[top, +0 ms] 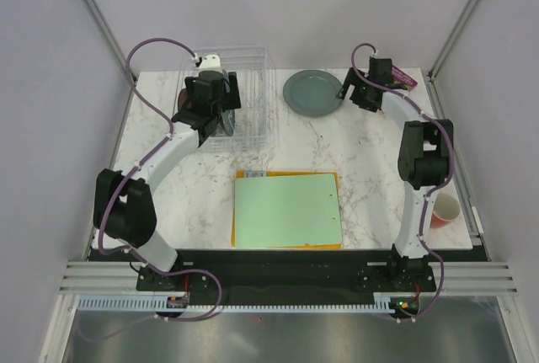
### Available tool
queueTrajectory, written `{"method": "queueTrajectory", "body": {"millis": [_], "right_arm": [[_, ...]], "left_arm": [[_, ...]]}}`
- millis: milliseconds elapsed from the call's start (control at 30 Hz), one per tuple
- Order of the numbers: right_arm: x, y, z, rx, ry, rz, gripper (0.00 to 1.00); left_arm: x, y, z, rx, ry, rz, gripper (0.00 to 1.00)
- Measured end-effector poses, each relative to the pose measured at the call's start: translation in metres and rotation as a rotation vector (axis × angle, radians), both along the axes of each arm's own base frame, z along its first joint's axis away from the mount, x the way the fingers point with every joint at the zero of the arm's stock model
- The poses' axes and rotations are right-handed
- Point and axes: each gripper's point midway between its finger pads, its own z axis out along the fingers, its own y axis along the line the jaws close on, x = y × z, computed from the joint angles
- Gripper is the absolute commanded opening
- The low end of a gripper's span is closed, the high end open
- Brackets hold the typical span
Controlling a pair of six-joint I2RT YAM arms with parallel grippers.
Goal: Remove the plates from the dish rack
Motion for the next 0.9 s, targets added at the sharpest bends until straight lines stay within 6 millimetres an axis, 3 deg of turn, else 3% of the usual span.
{"method": "queueTrajectory", "body": {"millis": [200,300,333,400,433,500,600,667,767,900], "right_arm": [[-0.020,-0.012,0.066,-0.056,-0.104,-0.029,0.98],[-0.028,-0.012,0.088,-0.054,-0.146,-0.026,0.98],[-0.031,-0.012,0.092,-0.055,-0.151,-0.025,0.98],[-0.040,-0.010,0.097,-0.055,-0.159,-0.021,0.98],[-0.045,-0.010,0.098,-0.056,-0.159,-0.018,0.98],[-0.053,-0.008,0.098,-0.060,-0.156,-0.011,0.98],[-0.067,-0.006,0.098,-0.063,-0.150,-0.005,0.98],[-0.073,-0.005,0.100,-0.064,-0.151,-0.001,0.98],[-0.078,-0.005,0.107,-0.068,-0.167,0.000,0.98],[-0.083,-0.005,0.112,-0.068,-0.182,0.001,0.98]], "left_arm": [[0.016,-0.007,-0.022,0.019,0.043,0.001,0.91],[0.026,-0.005,-0.022,0.034,0.039,0.031,0.80],[0.028,-0.004,-0.022,0.039,0.037,0.041,0.67],[0.034,-0.001,-0.024,0.062,0.036,0.076,0.60],[0.037,0.003,-0.025,0.083,0.035,0.100,0.50],[0.040,0.007,-0.028,0.115,0.037,0.133,0.42],[0.042,0.010,-0.040,0.162,0.056,0.158,0.23],[0.041,0.013,-0.045,0.193,0.067,0.172,0.02],[0.039,0.018,-0.046,0.267,0.088,0.166,0.02],[0.040,0.011,-0.043,0.310,0.084,0.169,0.02]]}}
